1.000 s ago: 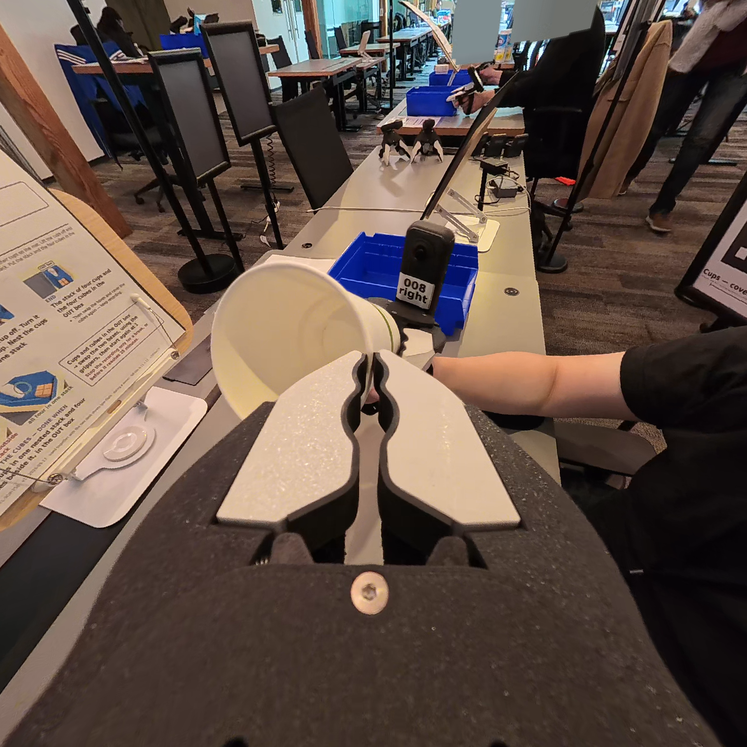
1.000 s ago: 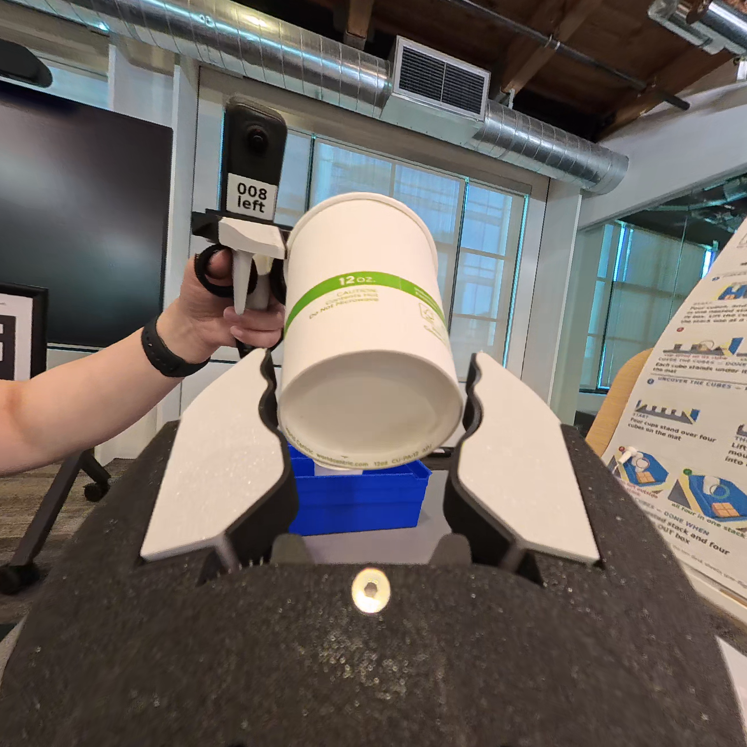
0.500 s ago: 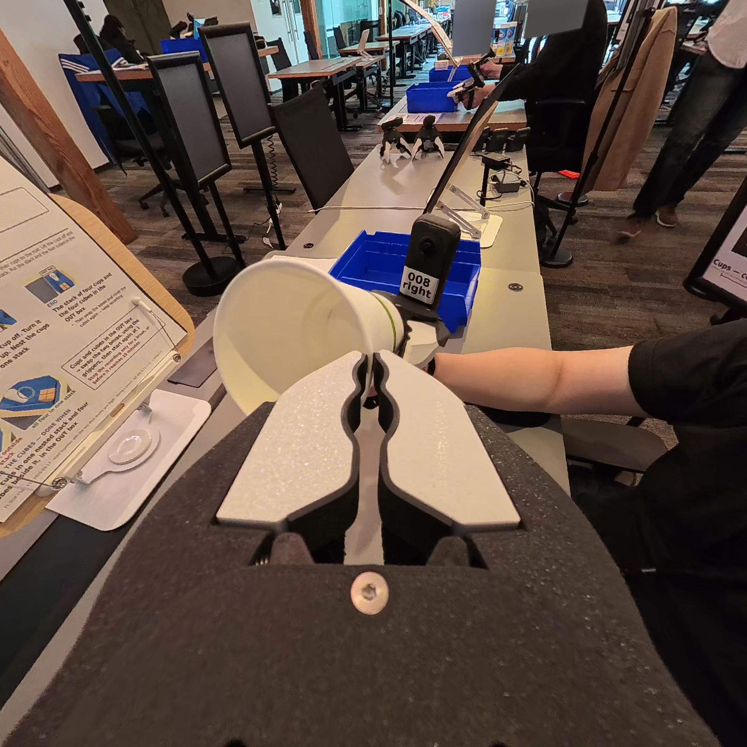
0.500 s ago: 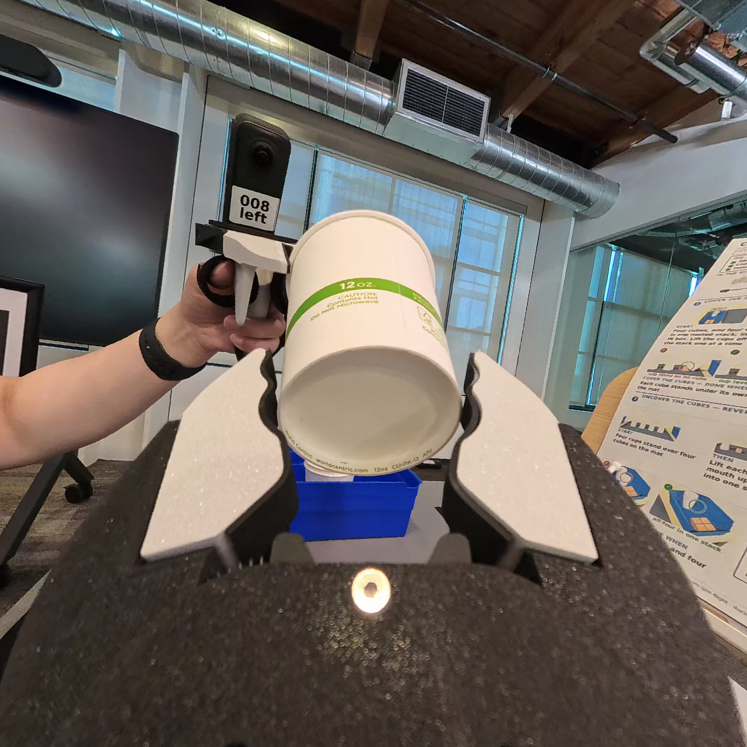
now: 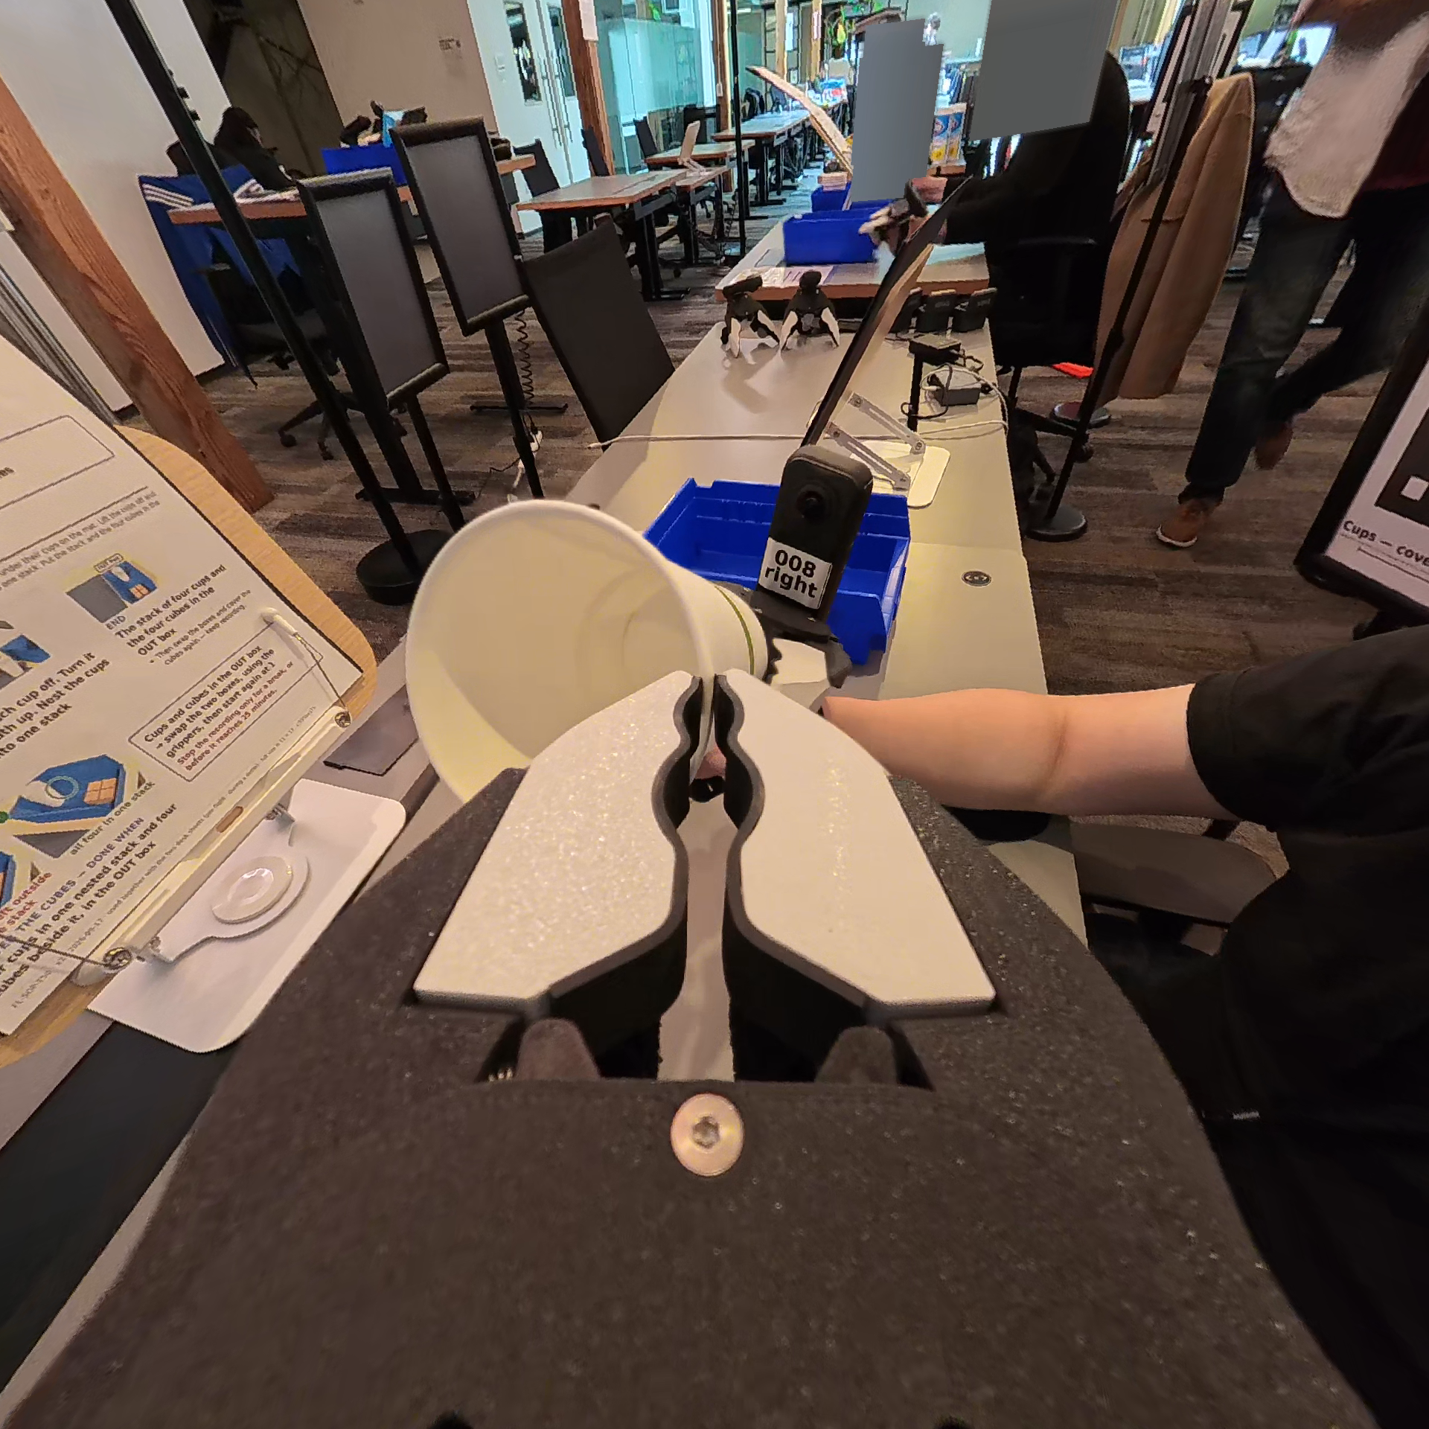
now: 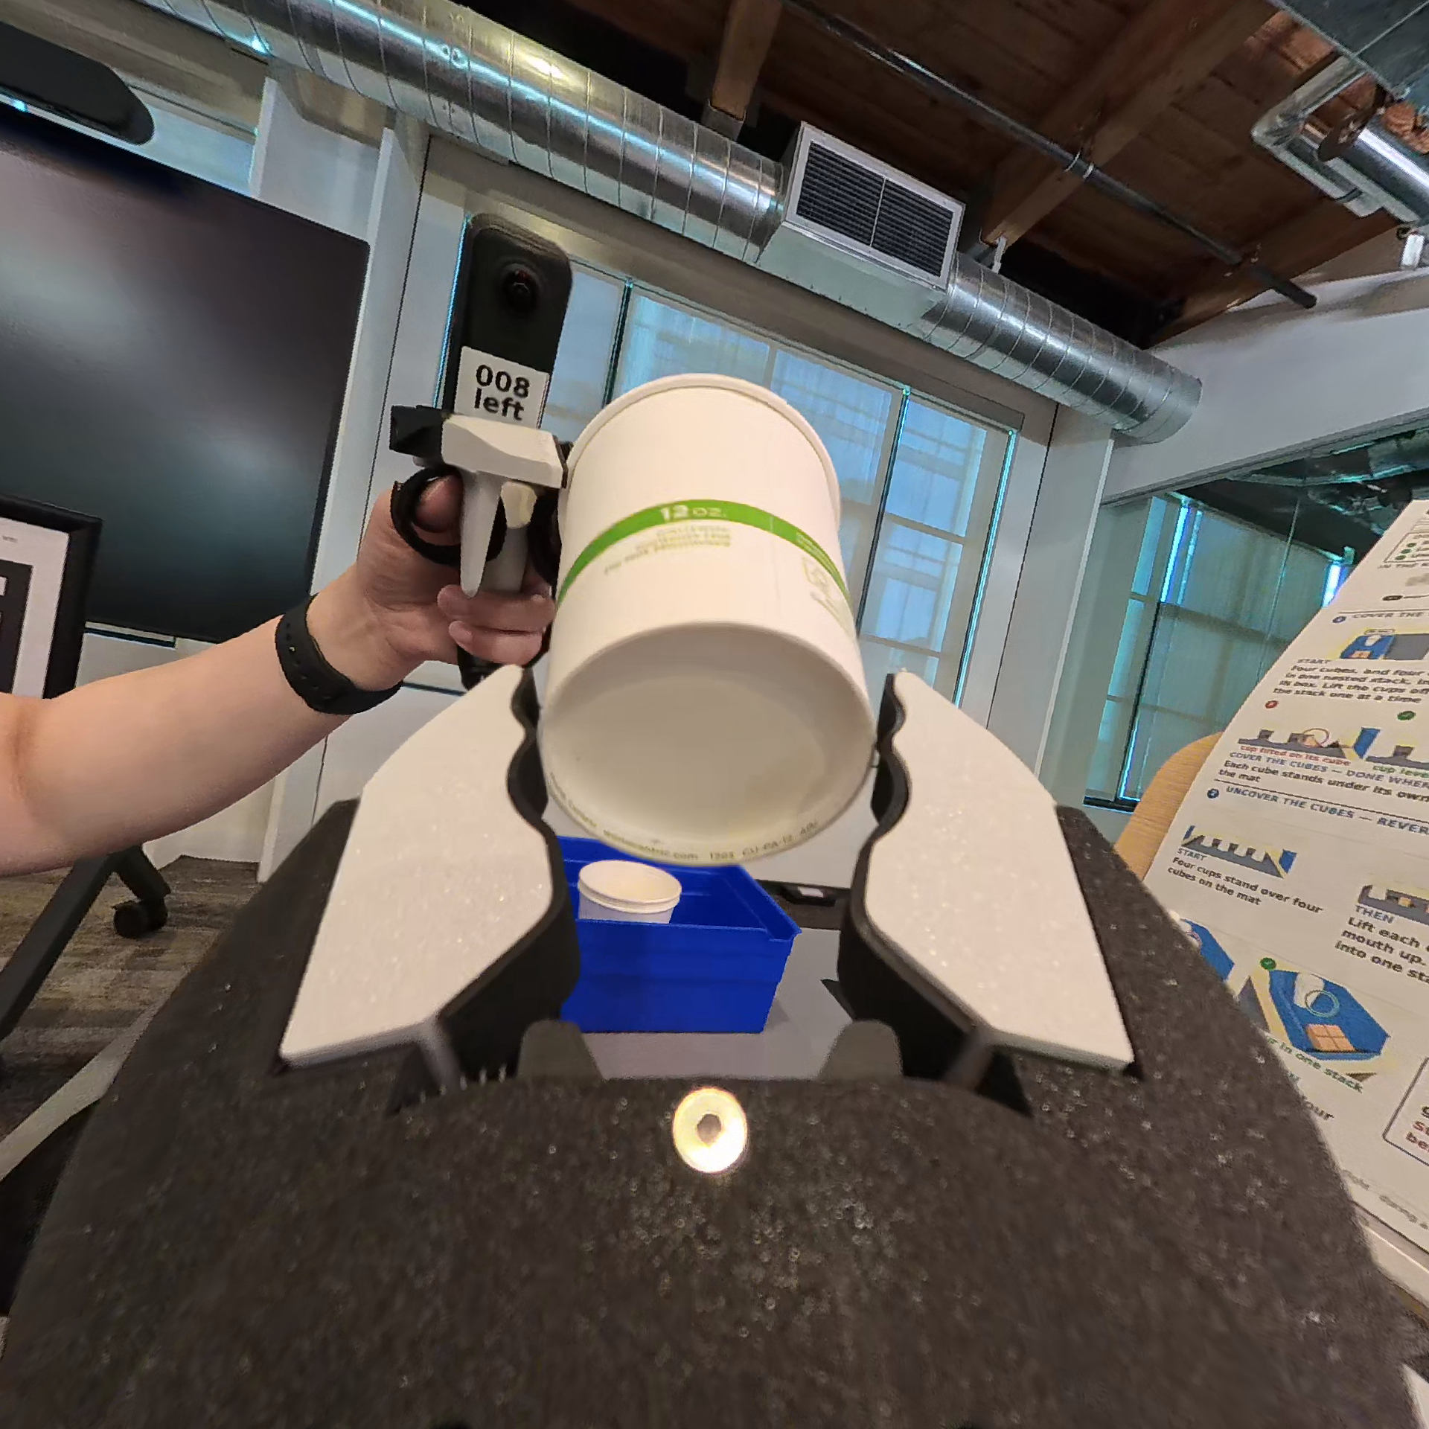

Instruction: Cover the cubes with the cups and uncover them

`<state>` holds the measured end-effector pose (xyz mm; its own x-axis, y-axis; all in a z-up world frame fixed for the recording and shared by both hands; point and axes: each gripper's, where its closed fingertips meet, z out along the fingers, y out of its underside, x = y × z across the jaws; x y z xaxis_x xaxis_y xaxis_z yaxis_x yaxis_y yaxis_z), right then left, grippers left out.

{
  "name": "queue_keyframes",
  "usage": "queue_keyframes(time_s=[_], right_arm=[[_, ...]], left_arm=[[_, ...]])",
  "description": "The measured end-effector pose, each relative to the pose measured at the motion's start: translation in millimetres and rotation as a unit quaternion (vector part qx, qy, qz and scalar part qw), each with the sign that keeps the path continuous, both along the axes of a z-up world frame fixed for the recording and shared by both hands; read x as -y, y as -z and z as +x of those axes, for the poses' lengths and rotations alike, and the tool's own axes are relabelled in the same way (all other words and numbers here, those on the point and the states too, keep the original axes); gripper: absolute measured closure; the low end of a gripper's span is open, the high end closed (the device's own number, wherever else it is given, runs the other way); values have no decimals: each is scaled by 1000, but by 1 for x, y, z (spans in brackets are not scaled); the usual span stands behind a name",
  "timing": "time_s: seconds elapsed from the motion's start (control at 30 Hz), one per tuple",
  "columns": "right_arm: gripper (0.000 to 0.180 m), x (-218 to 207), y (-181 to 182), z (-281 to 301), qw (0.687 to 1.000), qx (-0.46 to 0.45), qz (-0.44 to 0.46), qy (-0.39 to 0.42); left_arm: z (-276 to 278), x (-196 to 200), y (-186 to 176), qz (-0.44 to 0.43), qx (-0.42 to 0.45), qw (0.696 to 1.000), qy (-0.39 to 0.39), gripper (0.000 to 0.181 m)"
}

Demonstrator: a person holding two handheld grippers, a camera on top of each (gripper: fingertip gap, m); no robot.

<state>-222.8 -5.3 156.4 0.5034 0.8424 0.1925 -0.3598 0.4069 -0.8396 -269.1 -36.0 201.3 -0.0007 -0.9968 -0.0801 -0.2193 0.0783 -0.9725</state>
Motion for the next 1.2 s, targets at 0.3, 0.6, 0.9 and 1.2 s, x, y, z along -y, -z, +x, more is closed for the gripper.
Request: queue_keyframes(time_s=[0.3,0.6,0.9,1.2], right_arm=[[104,2,0,3,1000,-3,-2,-19],[105,1,0,8,1000,-2,-8,-20],[105,-1,-4,18,999,-20,-23,-39],[104,-8,-10,35,998,37,-54,0]], left_arm=[[-4,3,2,-3,-9,1000,6,178],[-2,-1,7,6,-21,1000,-9,178],[-4,-10,1,16,-4,999,-43,165],[-45,-8,-14,22,48,994,-92,166]])
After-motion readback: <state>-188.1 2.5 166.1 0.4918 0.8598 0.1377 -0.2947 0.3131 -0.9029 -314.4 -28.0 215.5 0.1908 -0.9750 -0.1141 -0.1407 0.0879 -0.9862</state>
